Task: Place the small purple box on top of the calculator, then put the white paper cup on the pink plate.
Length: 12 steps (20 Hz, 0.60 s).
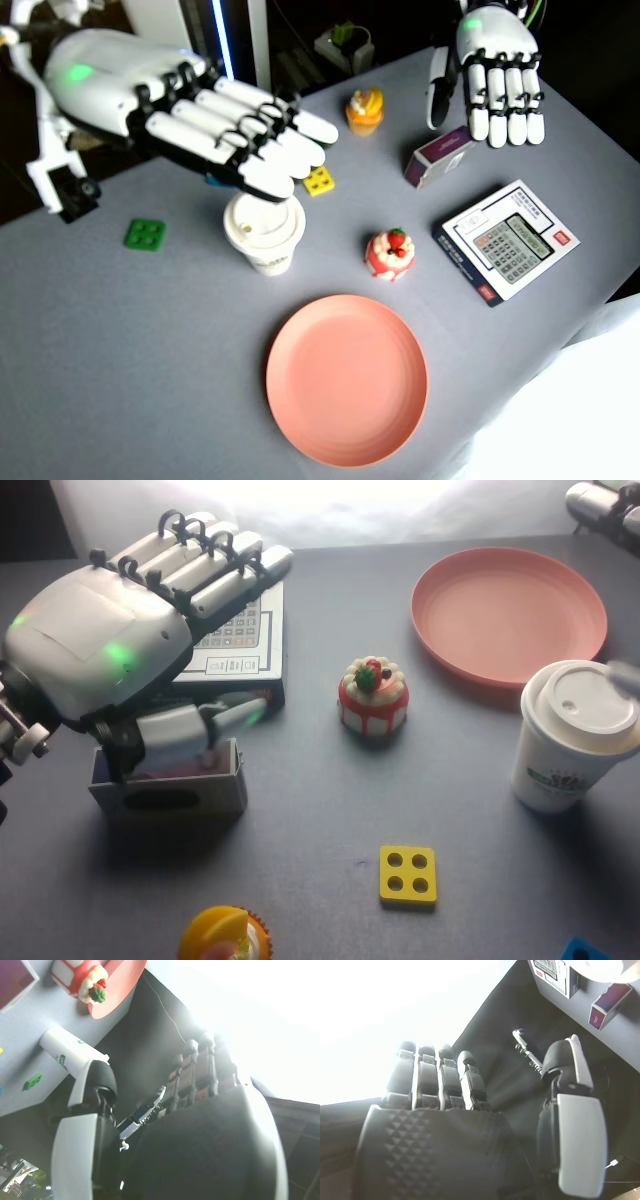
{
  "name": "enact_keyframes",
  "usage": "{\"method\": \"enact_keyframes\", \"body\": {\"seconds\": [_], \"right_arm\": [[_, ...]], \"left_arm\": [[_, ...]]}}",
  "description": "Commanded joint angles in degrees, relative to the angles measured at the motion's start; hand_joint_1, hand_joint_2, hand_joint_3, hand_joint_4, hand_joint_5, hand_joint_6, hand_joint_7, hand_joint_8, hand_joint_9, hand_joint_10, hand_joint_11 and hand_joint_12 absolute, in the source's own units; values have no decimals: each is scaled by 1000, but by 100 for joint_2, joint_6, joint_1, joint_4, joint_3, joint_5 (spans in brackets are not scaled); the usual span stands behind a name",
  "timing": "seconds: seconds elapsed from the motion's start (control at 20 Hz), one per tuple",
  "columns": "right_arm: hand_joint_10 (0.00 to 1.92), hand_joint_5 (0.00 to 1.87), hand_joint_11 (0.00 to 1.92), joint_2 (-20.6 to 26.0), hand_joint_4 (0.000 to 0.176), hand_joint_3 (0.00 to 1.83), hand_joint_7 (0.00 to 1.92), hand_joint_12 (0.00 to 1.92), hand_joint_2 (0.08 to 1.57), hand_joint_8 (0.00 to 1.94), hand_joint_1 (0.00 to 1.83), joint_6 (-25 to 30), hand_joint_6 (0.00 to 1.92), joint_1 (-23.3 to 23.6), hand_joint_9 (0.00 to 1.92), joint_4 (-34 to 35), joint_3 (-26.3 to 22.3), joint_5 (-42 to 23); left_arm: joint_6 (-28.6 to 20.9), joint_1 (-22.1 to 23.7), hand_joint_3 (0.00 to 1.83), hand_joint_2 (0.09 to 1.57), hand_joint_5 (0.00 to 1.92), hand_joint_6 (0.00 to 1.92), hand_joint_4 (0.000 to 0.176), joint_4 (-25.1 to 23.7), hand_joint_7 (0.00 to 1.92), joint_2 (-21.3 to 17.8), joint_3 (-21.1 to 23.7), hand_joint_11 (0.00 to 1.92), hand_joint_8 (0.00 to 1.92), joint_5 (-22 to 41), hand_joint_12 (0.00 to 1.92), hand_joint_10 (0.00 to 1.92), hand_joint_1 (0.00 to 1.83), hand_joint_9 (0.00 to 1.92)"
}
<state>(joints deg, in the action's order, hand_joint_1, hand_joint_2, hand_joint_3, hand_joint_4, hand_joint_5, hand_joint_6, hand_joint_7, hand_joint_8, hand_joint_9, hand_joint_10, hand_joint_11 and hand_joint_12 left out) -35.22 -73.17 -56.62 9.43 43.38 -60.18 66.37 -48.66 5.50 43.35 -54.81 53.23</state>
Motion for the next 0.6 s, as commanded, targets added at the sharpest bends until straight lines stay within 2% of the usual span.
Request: {"method": "enact_keyframes", "body": {"seconds": [0.0,0.05,0.1,0.15,0.2,0.25,0.3,0.35,0.4,0.45,0.5,0.55], "right_arm": [[0,0,0,5,0,33,0,0,1341,0,251,-6,0,71,0,18,-15,-798],[0,0,0,5,0,29,0,0,1349,0,275,-6,0,68,0,17,-21,-817],[0,0,0,5,0,24,0,0,1348,0,261,-6,0,68,0,17,-21,-814],[0,0,0,6,0,21,0,0,1352,0,271,-6,0,45,0,18,-27,-812],[0,0,0,6,0,21,0,0,1352,0,271,-6,0,42,0,18,-32,-817],[0,0,0,7,0,22,0,0,1357,0,272,-6,0,42,0,17,-40,-817],[0,0,0,7,0,21,0,0,1357,0,271,-6,0,37,0,18,-41,-815],[0,0,0,9,0,20,0,0,1362,0,310,-6,0,27,0,24,-41,-816],[0,0,0,11,0,16,0,0,1355,0,314,-6,0,16,0,42,-43,-817],[0,0,0,11,0,15,0,0,1358,0,326,-6,0,8,0,54,-43,-817],[0,0,0,12,0,13,0,0,1359,0,290,-6,0,4,0,62,-43,-817],[0,0,0,12,0,12,0,0,1358,0,280,-5,0,2,0,71,-41,-817]], "left_arm": [[24,89,20,1302,0,0,87,-74,0,-12,48,0,0,739,0,0,50,0],[23,81,21,1309,0,0,81,-75,0,-15,51,0,0,748,0,0,47,0],[20,77,16,1305,0,0,84,-72,0,-18,49,0,0,748,0,0,62,0],[12,73,0,1272,0,0,84,-71,0,-20,55,0,0,739,0,0,194,0],[12,62,0,1272,0,0,84,-71,0,-26,63,0,0,740,0,0,194,0],[11,18,0,1251,0,0,72,-71,0,-60,92,0,0,761,0,0,211,0],[11,-48,0,1200,0,0,105,-66,0,-115,131,0,0,787,0,0,250,0],[11,-93,0,1171,0,0,103,-50,0,-153,155,0,0,799,0,0,271,0],[11,-199,0,1129,0,0,114,24,0,-211,183,0,0,829,0,0,305,0],[11,-309,0,1080,0,0,136,113,0,-260,207,0,0,853,0,0,354,0],[11,-412,0,1049,0,0,114,196,0,-303,223,0,0,865,0,0,410,0],[11,-556,0,1033,0,0,100,319,6,-354,240,0,2,860,0,0,435,0]]}}
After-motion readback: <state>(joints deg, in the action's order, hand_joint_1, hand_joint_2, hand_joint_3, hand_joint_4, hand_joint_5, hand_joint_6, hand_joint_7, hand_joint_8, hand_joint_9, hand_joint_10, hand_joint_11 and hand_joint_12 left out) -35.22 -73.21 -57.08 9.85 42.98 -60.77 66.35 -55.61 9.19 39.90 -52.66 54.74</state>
